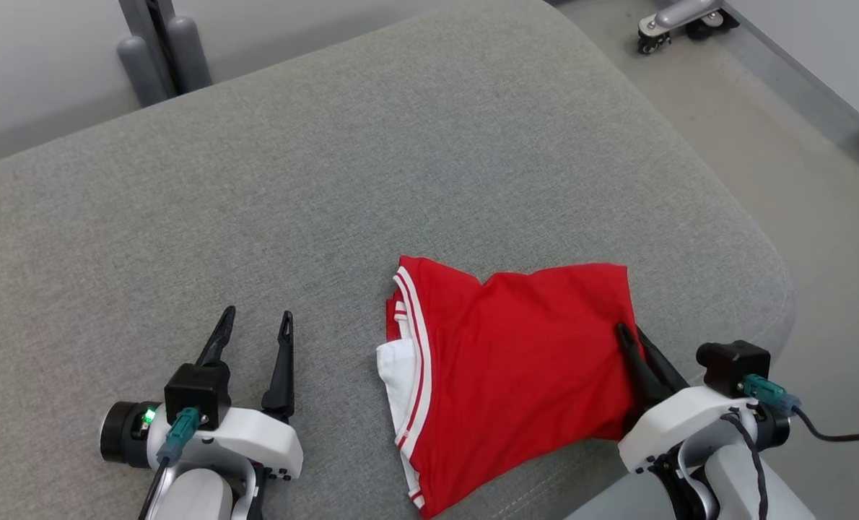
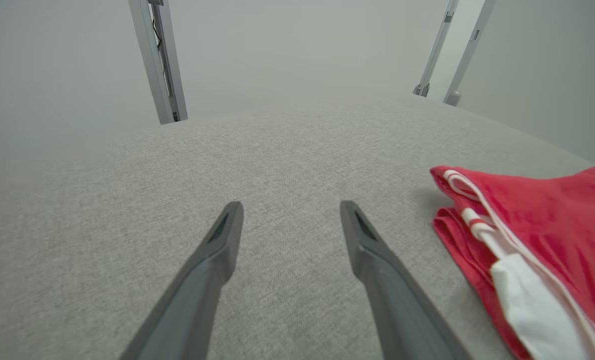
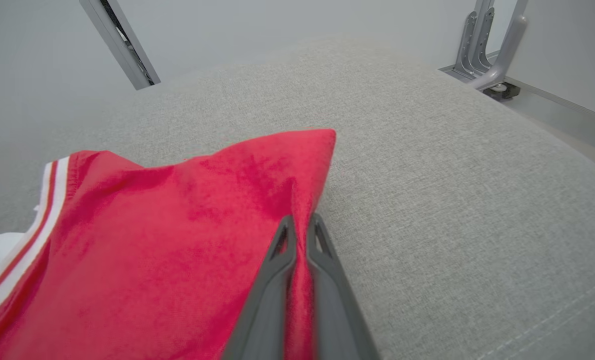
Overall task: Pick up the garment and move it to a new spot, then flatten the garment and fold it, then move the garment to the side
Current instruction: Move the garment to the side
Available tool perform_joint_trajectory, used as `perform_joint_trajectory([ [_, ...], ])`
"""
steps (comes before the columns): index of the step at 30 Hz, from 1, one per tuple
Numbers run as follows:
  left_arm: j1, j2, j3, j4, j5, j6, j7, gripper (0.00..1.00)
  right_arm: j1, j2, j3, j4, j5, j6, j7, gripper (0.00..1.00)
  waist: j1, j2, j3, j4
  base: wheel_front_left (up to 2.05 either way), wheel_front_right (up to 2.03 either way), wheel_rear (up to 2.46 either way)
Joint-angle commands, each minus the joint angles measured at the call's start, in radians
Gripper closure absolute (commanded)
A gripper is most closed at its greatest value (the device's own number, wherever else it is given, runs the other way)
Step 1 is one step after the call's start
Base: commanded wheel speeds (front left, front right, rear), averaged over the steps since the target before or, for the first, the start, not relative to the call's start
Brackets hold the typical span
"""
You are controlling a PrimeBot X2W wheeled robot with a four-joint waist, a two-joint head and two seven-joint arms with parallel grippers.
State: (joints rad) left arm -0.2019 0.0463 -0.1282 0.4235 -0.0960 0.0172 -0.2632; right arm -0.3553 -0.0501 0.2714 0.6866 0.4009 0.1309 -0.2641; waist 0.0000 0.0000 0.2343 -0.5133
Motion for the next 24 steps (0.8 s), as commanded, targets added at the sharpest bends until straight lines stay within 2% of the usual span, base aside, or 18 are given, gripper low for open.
perform_joint_trajectory([
  [1, -0.019, 0.008, -0.002, 0.000, 0.008, -0.007, -0.002, 0.00, -0.019, -0.002, -0.013, -0.006, -0.017, 0.000, 0.000, 1.00, 0.0000, 0.0000, 0.023, 0.006, 0.00, 0.00, 0.00],
  [6, -0.036, 0.008, 0.004, -0.008, 0.027, -0.013, -0.002, 0.00, -0.079, -0.003, -0.083, 0.008, -0.074, 0.000, 0.000, 1.00, 0.0000, 0.0000, 0.052, 0.069, 0.00, 0.00, 0.00],
  [12, -0.052, 0.009, 0.011, -0.022, 0.048, -0.023, -0.002, 0.00, -0.215, -0.010, -0.222, 0.066, -0.238, 0.000, 0.000, 1.00, 0.0000, 0.0000, 0.096, 0.163, 0.00, 0.00, 0.00],
  [15, -0.063, 0.014, 0.017, -0.033, 0.057, -0.027, -0.002, 0.00, -0.295, -0.044, -0.320, 0.106, -0.325, 0.000, 0.000, 1.00, 0.0000, 0.0000, 0.118, 0.205, 0.00, 0.00, 0.00],
  [24, -0.083, 0.016, 0.013, -0.041, 0.070, -0.035, -0.001, 0.00, -0.454, -0.218, -0.690, 0.258, -0.592, 0.000, 0.000, 1.00, 0.0000, 0.0000, 0.149, 0.317, 0.00, 0.00, 0.00],
])
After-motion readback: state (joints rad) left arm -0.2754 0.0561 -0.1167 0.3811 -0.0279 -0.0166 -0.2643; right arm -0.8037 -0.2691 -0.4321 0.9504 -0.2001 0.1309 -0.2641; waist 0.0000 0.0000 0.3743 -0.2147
